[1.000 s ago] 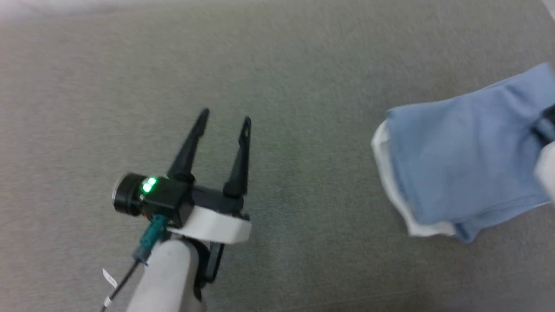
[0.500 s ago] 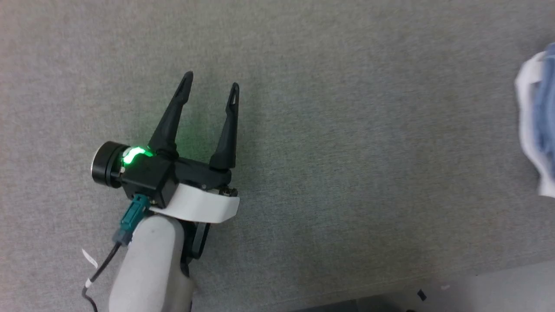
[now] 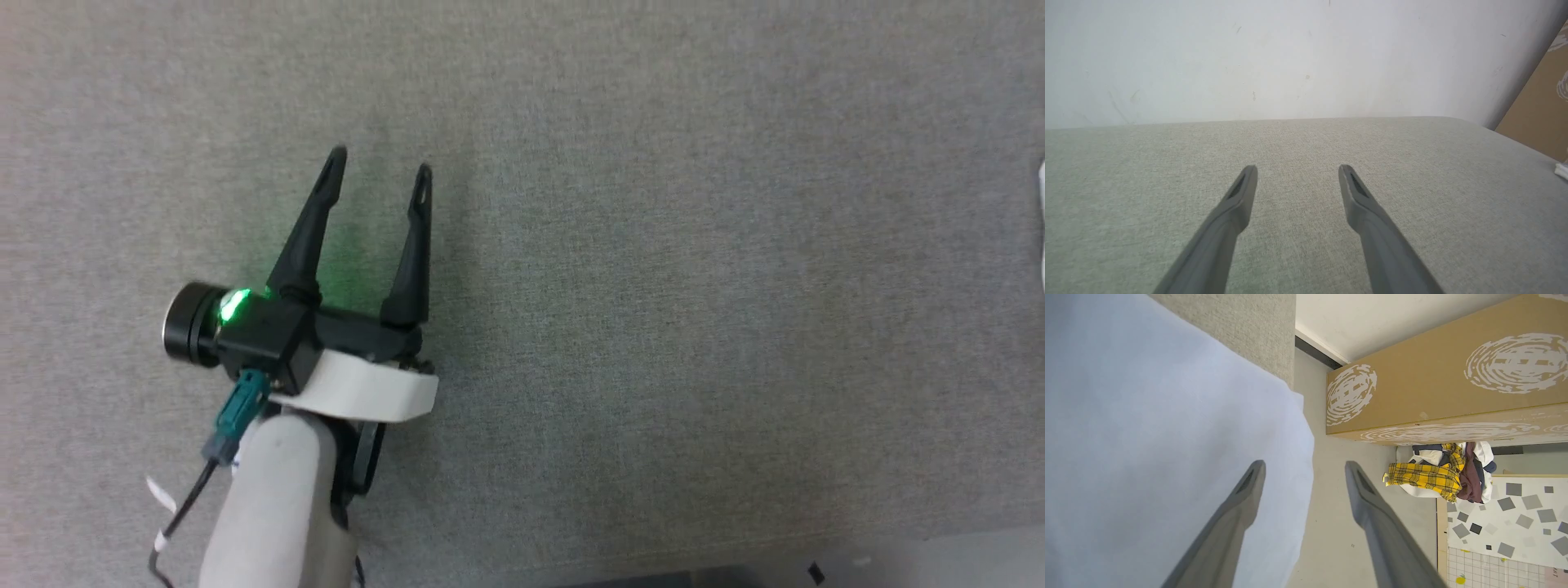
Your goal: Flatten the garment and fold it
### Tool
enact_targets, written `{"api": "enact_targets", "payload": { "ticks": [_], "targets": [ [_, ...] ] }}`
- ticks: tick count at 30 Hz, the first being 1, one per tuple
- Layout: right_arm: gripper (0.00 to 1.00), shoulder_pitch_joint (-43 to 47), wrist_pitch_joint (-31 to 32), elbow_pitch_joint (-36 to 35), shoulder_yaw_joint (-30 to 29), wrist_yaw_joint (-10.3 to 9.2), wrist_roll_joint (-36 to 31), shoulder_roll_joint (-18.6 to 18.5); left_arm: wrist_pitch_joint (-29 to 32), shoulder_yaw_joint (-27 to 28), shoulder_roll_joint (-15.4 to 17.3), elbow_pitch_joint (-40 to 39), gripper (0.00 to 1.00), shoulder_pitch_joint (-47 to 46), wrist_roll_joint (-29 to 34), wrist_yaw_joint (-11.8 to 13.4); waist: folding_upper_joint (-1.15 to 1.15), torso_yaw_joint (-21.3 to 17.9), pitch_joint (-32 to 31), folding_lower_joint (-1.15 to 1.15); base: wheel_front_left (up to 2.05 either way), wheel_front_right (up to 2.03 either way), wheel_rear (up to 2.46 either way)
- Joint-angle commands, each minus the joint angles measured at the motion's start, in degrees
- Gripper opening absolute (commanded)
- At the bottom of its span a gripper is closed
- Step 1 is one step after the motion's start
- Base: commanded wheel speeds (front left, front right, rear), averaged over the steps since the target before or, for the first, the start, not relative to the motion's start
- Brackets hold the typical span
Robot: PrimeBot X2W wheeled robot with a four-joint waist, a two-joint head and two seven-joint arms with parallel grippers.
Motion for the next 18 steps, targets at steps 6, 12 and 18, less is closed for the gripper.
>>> {"api": "enact_targets", "payload": {
  "ticks": [6, 12, 18],
  "targets": [
    [1.0, -1.8, -2.2, -4.8, 2.9, -0.13, 1.3, 3.5, -0.3, 2.6, -0.4, 0.8, 1.0, 6.7, -0.4, 0.7, 0.0, -3.0, -14.9, 0.0, 0.0, 0.0, 0.0],
    [1.0, -1.6, -5.6, -10.8, 3.7, -0.13, 3.8, 7.7, -0.3, 4.7, -0.5, 1.2, 1.0, 11.2, -1.3, 2.0, 0.0, -2.5, -21.9, 0.0, 0.0, 0.0, 0.0],
    [1.0, 2.1, -9.6, -19.3, 1.6, -0.13, 6.4, 16.0, -0.3, 6.5, -0.6, 1.6, 1.0, 15.7, -2.4, 3.6, 0.0, -0.6, -27.9, 0.0, 0.0, 0.0, 0.0]
  ]
}}
